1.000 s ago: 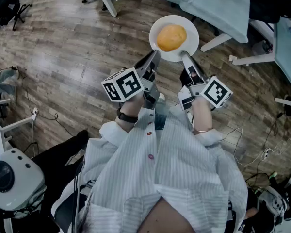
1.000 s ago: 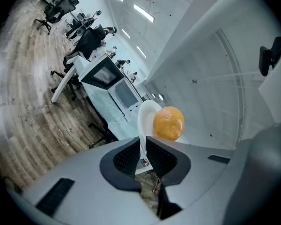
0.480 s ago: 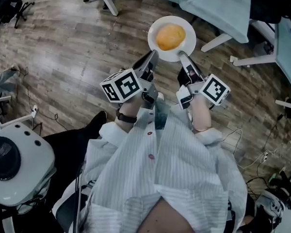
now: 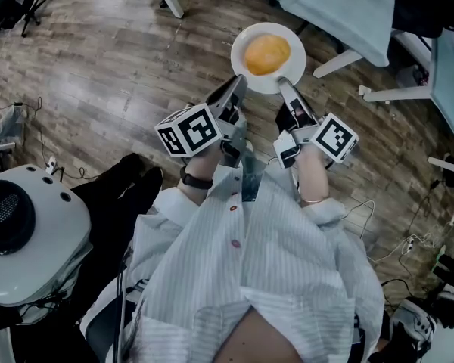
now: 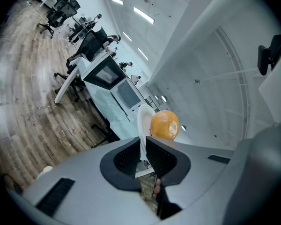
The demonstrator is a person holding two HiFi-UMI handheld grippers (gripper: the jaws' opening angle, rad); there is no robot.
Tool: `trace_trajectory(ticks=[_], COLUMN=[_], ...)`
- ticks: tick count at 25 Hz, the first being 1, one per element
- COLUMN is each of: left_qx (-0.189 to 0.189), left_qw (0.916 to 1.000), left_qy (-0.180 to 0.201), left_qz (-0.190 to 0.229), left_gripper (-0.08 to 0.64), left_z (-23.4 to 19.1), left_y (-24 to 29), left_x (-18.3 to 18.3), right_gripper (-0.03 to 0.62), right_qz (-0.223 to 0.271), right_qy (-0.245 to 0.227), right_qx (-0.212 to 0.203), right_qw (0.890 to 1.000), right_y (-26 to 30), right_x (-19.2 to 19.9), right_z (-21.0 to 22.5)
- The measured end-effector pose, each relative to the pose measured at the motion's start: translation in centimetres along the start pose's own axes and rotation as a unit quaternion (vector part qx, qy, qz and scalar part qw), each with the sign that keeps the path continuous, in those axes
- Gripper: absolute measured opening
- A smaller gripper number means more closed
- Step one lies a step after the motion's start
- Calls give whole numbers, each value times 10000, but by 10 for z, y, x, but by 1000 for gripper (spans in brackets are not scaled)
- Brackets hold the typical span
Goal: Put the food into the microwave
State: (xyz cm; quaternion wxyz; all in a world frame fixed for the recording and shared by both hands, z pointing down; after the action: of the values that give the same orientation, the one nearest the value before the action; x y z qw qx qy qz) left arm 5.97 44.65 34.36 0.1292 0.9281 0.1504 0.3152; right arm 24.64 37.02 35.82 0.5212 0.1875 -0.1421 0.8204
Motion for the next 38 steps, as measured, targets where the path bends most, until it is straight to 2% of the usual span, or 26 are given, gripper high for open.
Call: trace_trajectory(ticks=[11,22,33,38], left_qx=[16,47,175,128], left_qw=[10000,9999,9996,9996], left_qy=[20,6,71,81], left_qz=[-50,-94,-213,-239], left_gripper=[41,41,41,41], left_z=[-6,-19,-40,-51], left_y=[55,127,177,180], left_x=[-45,-111,-162,-172], right_gripper=[44,44,44,44], right_qz=[59,89,226,238], right_qy=[73,104,120,196], right_qx=[81,191,321,362], right_qw=[9999,9997,9992,9989], right_y=[48,122,180,193], right_x=[-40,-93,-119,-115], right_z=[25,53,77,80])
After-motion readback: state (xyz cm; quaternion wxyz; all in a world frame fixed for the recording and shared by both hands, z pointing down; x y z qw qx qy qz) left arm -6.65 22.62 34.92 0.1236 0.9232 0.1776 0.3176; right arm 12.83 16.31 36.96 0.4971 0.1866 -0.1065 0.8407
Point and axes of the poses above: the fingertips, and each gripper's own axes: y forward along the fingers, z to its right, x out of its underside, the point moved 8 cm from there along -y, backward along the fingers, and after that the axes turned 9 degrees about -x, right-handed, at the moved point
